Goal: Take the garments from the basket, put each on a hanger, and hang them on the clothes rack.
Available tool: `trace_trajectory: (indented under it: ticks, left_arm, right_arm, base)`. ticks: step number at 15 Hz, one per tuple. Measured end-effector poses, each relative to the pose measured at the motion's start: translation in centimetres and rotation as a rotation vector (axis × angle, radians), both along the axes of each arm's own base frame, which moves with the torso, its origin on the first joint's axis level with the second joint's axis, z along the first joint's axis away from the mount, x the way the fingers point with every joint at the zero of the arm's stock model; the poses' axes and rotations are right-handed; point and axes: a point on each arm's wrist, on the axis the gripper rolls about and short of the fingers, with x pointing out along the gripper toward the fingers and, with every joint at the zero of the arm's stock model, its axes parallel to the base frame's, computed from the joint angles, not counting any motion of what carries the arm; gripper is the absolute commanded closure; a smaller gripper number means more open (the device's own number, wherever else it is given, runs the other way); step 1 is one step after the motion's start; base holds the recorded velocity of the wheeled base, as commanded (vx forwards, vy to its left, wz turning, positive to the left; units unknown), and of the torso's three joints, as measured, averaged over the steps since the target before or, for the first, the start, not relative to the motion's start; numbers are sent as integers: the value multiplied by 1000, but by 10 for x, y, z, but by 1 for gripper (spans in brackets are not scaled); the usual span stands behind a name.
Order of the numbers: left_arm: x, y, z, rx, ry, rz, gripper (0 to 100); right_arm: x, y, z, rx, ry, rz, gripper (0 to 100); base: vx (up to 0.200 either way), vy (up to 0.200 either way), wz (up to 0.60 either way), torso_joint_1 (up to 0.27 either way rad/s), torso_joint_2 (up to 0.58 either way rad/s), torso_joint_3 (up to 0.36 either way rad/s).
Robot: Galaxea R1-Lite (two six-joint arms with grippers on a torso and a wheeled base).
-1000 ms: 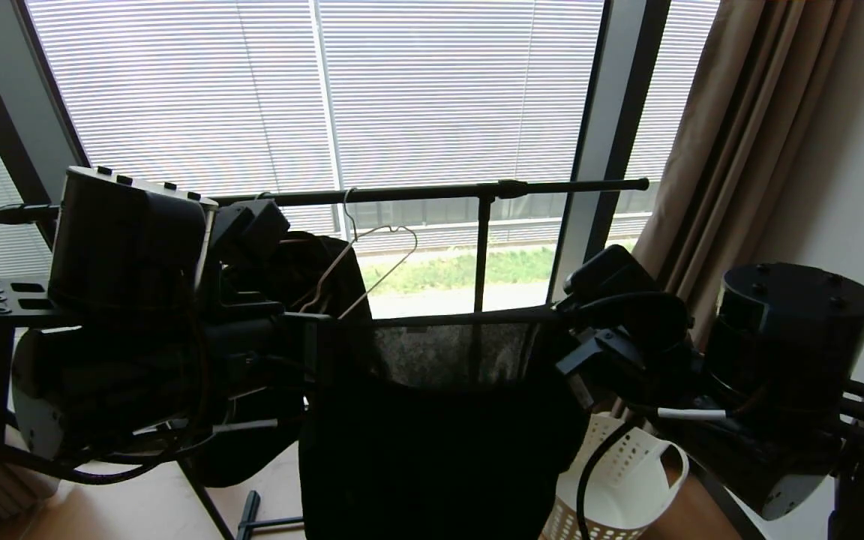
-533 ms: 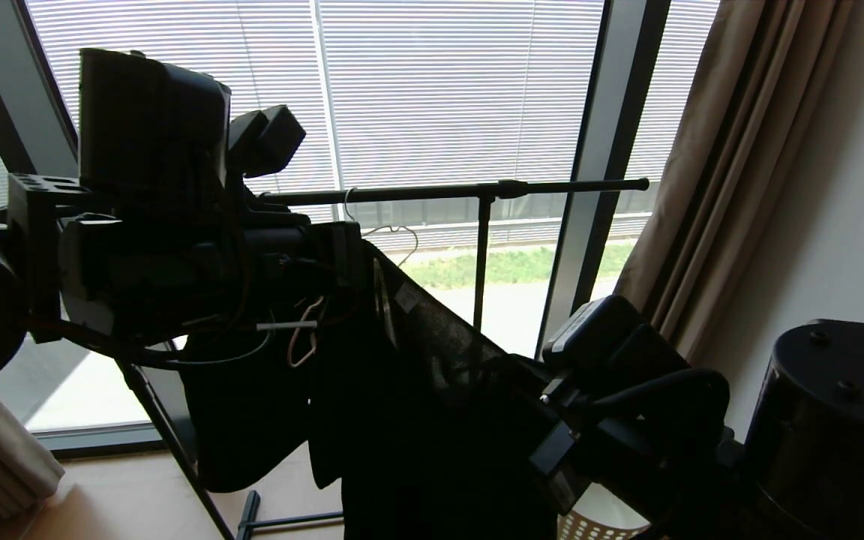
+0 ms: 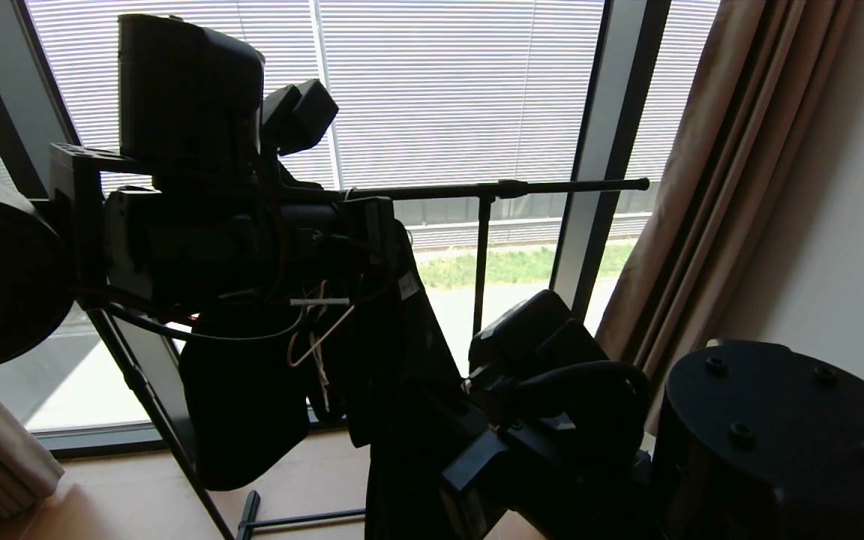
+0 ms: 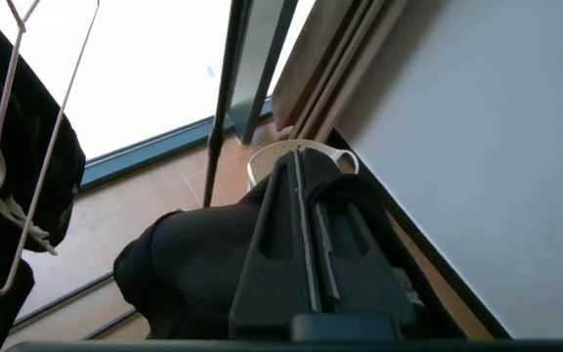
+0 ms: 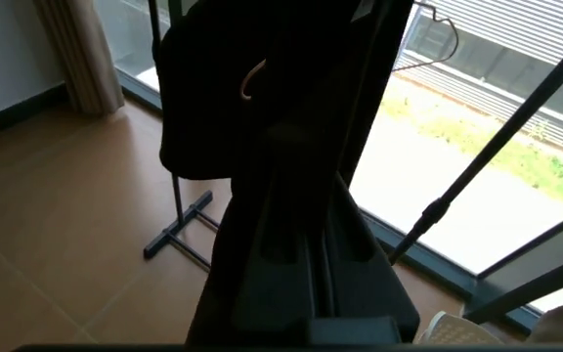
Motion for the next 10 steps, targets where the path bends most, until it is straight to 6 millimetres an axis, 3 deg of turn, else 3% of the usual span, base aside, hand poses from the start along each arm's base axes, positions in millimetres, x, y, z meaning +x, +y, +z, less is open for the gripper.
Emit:
trace_trajectory:
  ticks: [5, 10]
  left_arm:
    - [-5, -6, -1, -11, 12, -20, 100]
    - [-10, -2, 0, -13, 12, -17, 100]
  right_arm:
    - [3, 19, 8, 124, 53, -8, 100]
    - [17, 13, 5, 65, 21, -91, 100]
  base:
    - [0, 0, 0, 0, 0, 0]
    - [0, 0, 0, 0, 0, 0]
